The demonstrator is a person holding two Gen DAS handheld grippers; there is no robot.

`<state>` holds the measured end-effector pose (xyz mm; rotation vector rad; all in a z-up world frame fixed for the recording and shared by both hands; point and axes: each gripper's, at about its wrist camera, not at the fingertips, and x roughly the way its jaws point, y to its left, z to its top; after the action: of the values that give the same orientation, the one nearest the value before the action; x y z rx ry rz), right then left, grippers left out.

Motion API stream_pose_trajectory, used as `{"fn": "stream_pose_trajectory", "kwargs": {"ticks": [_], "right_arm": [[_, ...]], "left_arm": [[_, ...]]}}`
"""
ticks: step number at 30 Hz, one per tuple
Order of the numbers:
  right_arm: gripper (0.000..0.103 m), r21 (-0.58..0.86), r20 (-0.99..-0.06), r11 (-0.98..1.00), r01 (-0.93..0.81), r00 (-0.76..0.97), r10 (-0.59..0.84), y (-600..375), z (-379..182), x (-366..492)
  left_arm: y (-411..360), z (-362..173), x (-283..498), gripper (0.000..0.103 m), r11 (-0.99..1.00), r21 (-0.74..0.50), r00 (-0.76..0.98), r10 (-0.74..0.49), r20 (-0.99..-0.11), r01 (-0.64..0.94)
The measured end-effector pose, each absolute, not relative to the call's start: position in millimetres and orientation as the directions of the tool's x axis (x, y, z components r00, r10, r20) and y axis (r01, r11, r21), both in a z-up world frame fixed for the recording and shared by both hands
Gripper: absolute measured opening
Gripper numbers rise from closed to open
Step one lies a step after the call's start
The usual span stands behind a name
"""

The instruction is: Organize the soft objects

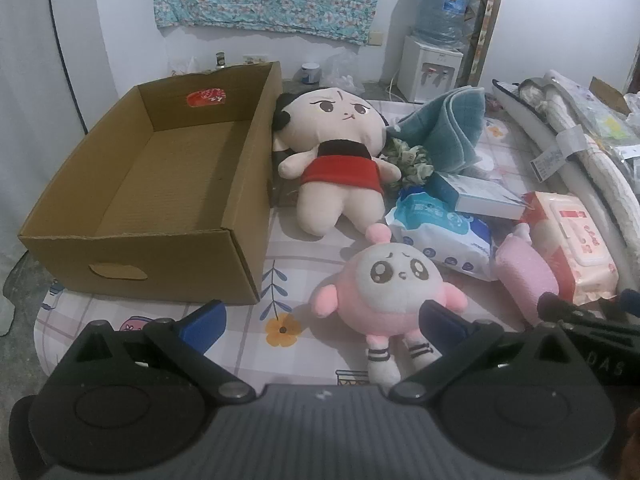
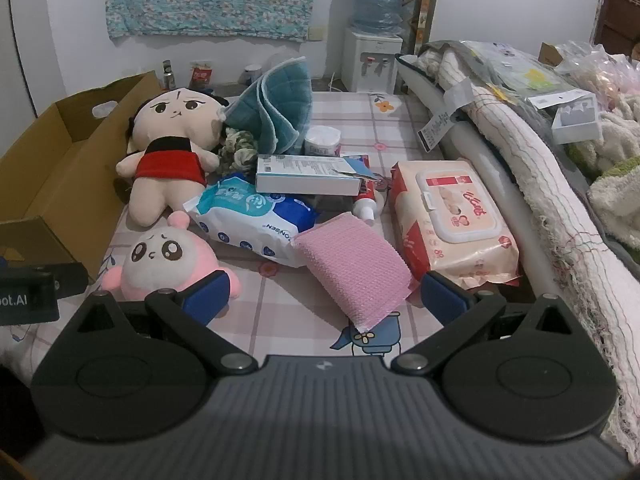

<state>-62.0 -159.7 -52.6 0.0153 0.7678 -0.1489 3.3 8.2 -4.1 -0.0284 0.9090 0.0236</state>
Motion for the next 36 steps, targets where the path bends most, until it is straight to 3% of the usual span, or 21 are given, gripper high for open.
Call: {"fn": "stream_pose_trajectory", "kwargs": {"ticks": [36], "right_arm": [[0.102, -0.034, -0.689, 0.992, 0.125, 0.716, -0.114, -158.1, -49.7, -60.4]], "left_arm": [[8.5, -6.8, 1.5, 0.103, 1.0, -0.009, 0.595, 0.011, -0.804, -0.03]]}}
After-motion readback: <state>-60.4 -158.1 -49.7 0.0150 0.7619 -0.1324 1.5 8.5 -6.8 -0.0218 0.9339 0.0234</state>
